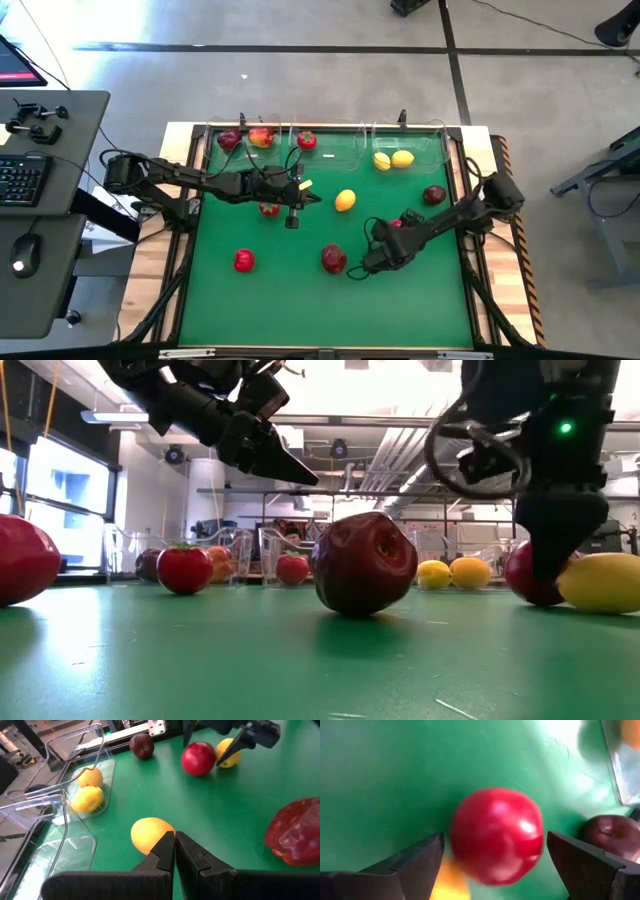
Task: Sort produce into baskets
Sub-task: Put the bottom right tomato into the middle transparent bin, then put the top lemon into the right transparent bin
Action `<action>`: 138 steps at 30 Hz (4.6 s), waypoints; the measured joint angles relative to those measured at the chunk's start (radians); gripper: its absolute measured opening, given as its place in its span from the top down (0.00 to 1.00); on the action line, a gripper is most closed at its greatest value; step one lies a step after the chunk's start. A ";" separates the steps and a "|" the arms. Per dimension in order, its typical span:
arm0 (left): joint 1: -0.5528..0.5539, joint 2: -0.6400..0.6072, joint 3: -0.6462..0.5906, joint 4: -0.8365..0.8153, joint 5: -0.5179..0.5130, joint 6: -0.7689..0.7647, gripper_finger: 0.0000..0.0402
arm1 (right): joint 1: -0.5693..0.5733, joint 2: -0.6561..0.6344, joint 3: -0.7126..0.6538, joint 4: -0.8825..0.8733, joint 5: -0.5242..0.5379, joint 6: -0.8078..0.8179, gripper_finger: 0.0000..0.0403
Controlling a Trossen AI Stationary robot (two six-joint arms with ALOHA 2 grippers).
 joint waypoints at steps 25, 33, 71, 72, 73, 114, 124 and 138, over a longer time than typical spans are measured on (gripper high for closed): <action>0.000 0.000 0.000 -0.008 0.000 -0.006 1.00 | -0.065 0.006 -0.001 -0.001 -0.095 0.044 0.20; 0.000 0.000 0.000 -0.008 0.000 -0.008 1.00 | -0.071 0.005 -0.001 -0.007 -0.112 0.077 0.21; 0.023 -0.033 -0.110 0.121 -0.082 -0.002 1.00 | -0.343 -0.323 -0.075 0.620 0.370 -0.559 0.35; 0.022 -0.045 -0.121 0.123 -0.087 -0.001 1.00 | -0.377 -0.323 -0.080 0.683 0.348 -0.622 0.35; 0.020 -0.057 -0.133 0.122 -0.093 -0.002 1.00 | -0.412 -0.323 -0.081 0.743 0.319 -0.682 0.35; 0.018 -0.227 -0.299 0.136 -0.109 -0.079 1.00 | -0.825 0.168 0.410 0.734 0.037 -1.244 0.72; 0.007 -0.227 -0.299 0.113 -0.108 -0.089 1.00 | -0.779 0.083 0.273 0.886 0.110 -1.158 0.98; -0.014 -0.227 -0.299 0.141 -0.091 -0.088 1.00 | -0.590 -0.410 -0.364 1.280 0.239 -0.904 1.00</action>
